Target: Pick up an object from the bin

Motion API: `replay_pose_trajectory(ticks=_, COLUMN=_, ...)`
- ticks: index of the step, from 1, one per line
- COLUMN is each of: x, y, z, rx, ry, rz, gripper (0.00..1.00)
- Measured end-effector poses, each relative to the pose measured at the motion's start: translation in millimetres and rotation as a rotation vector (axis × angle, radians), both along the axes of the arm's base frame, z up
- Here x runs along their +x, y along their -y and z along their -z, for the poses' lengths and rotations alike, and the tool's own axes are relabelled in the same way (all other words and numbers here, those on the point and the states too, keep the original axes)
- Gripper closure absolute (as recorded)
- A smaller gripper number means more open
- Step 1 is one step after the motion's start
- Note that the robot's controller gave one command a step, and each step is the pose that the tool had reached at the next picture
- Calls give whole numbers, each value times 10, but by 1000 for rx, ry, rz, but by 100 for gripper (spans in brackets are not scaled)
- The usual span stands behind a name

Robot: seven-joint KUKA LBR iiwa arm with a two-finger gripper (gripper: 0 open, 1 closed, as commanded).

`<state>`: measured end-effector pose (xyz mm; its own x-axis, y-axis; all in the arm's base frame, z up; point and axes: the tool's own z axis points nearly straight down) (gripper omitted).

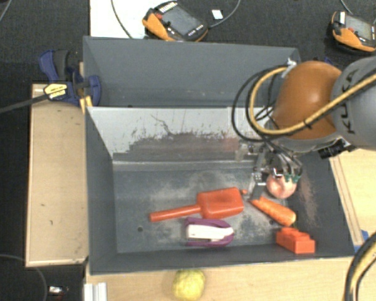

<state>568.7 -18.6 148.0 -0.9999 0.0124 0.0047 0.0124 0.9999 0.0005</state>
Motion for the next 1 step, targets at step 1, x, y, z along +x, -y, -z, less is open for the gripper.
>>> replay_pose_trajectory(ticks=1, x=18, y=0, z=-41, rx=-1, ry=8, rz=-1, gripper=0)
